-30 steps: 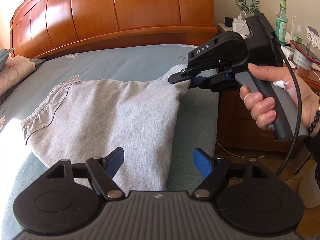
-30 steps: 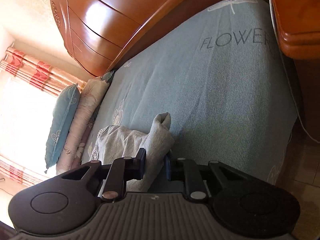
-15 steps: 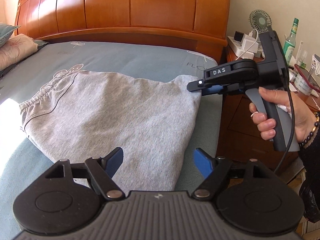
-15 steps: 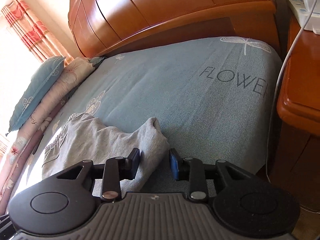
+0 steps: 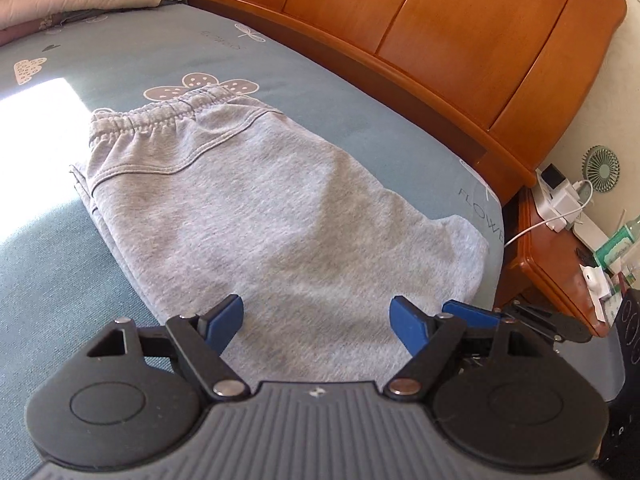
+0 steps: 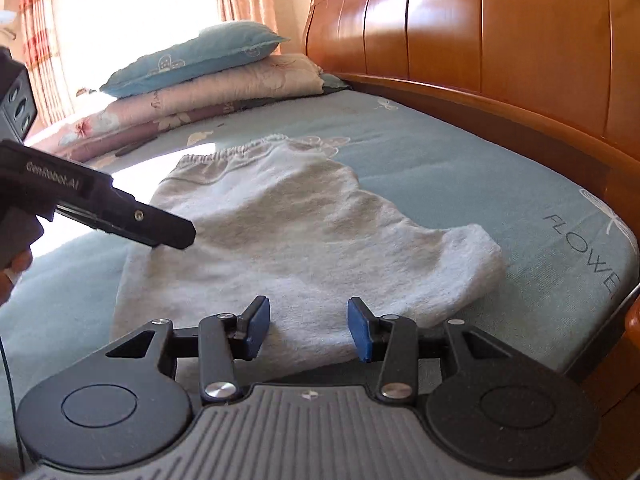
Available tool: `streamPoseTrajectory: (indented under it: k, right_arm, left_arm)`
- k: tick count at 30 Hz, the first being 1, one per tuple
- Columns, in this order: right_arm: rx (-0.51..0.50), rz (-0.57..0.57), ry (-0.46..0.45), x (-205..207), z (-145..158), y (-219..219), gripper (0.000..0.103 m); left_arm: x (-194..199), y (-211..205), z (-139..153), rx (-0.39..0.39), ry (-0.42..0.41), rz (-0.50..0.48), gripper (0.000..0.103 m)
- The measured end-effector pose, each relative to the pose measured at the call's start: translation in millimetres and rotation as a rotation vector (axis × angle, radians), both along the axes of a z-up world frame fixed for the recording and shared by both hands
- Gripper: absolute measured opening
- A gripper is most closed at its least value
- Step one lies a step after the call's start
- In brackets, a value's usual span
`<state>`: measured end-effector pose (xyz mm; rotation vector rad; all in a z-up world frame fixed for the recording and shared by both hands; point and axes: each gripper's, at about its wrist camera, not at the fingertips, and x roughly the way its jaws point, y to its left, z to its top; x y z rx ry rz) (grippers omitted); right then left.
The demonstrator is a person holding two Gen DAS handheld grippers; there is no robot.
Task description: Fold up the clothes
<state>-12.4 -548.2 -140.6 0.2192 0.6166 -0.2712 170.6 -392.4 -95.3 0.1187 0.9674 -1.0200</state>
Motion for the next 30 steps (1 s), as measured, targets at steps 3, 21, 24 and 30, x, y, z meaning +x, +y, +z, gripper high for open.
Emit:
streamPoseTrajectory:
  k: [3,21,24,30]
  right_arm:
    - [-0.016,-0.002,0.029,-5.1,-4.2,-1.8,0.048]
    - [-0.035,0.267,0.037,-18.6,13.7,50.7,0.048]
    - [-0.099,0.184,-0.010,-15.8,34.5,27.1,0.048]
    - [-0.082,0.098,-0.080,20.4,52.1,-31.3,0.028]
  left_arm:
    - [-0.3,2.1,-0.6,-0.003,-0.006,-0.006,0.081]
    - [-19.5,14.6,15.9,-0.011,-0.067,-0.068,0.082]
    - [-20.8,9.0,21.4,-0.023,-0.108,-0.084,0.082]
    - [2.4,-3.6,24.2,-0.050,-0.133,-0.044,0.082]
